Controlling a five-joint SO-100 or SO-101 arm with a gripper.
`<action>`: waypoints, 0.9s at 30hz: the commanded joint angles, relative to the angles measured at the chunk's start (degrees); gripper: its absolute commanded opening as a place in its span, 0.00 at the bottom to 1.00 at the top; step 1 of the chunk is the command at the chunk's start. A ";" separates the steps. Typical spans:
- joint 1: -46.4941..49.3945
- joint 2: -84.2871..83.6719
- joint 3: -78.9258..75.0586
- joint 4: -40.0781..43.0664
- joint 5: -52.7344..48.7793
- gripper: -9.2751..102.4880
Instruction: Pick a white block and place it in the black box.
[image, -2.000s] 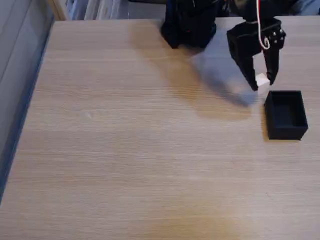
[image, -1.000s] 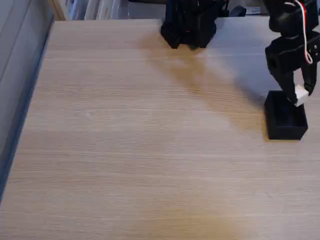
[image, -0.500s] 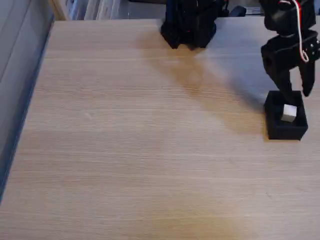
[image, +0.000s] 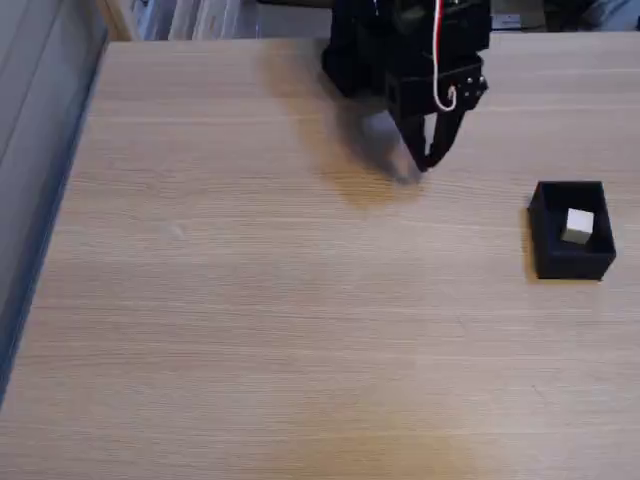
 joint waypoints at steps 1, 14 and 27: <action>2.46 11.07 9.32 0.70 -0.62 0.08; 11.69 32.61 27.69 5.01 -4.31 0.08; 11.16 44.74 27.95 14.15 -1.14 0.08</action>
